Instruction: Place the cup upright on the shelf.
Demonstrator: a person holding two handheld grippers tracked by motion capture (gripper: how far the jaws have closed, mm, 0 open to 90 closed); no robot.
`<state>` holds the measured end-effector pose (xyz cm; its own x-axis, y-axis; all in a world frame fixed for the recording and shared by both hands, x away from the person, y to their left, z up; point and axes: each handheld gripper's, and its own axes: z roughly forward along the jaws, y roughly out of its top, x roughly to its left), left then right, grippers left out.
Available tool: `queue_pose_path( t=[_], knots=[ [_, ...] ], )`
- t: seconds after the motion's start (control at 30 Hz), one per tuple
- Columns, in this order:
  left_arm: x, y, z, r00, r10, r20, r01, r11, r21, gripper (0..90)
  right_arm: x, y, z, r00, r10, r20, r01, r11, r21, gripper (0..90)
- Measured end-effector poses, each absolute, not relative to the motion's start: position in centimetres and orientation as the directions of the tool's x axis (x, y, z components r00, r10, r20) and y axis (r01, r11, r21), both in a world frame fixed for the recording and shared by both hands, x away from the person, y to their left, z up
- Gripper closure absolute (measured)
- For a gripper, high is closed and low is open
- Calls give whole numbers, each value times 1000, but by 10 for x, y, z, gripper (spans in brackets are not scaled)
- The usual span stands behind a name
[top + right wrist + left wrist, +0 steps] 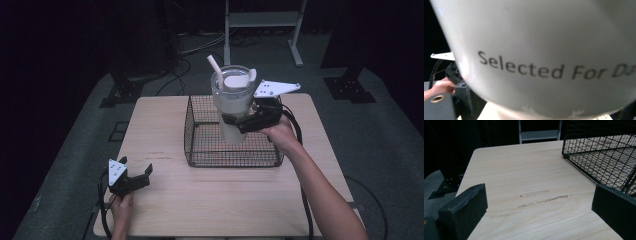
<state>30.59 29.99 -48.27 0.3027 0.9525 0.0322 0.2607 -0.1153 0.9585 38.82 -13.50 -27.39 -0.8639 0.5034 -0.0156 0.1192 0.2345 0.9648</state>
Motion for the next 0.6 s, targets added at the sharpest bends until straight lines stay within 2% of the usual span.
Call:
queue_pose_path(
  t=[0.27,0.6],
  knots=[
    [306,301,-483,302,953,24,260,-107,960,0,414,-114,-273,-863,504,-29,122,264,957,83],
    [306,301,-483,304,952,19,256,-101,962,0,446,-95,-290,-858,513,-16,151,282,948,83]
  ],
)
